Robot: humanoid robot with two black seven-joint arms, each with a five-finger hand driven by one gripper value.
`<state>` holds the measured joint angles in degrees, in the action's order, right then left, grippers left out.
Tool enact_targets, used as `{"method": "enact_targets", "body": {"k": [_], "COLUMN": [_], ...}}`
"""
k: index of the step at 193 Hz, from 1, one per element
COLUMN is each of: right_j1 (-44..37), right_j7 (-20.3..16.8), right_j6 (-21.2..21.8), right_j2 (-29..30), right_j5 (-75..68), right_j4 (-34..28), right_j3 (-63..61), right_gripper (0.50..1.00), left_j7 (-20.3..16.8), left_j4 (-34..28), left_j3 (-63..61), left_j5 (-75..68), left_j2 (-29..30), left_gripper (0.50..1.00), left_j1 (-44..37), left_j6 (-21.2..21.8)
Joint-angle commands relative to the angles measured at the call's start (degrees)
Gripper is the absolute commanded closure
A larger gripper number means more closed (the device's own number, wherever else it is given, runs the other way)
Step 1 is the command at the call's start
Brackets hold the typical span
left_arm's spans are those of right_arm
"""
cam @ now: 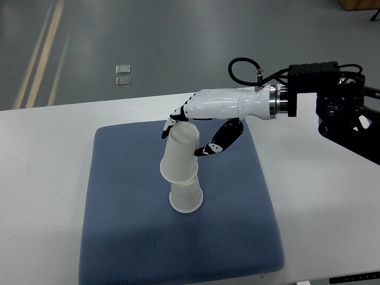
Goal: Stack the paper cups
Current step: 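Lower the held cup onto the cup on the pad and release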
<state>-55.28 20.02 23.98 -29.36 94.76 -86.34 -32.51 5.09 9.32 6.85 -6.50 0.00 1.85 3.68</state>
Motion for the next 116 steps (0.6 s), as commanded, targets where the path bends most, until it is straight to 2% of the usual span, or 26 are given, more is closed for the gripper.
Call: {"method": "enact_targets", "body": {"k": [1,116], "right_j1": [0.2,2.7], "right_j7": [0.0,0.3], "right_j6": [0.1,-0.1], "right_j2": [-0.1,0.2], "right_j5": [0.1,4.4], "right_j4": [-0.4,-1.2], "right_j3": [0.2,0.5], "right_gripper": [0.877,0.877], "left_j7": [0.0,0.0], "left_j4": [0.0,0.0], "left_j3": [0.0,0.0], "left_j5": [0.0,0.0], "left_j2": [0.0,0.0], "left_gripper": [0.500,0.500], "left_j1": [0.0,0.0], "left_j6": [0.0,0.0]}}
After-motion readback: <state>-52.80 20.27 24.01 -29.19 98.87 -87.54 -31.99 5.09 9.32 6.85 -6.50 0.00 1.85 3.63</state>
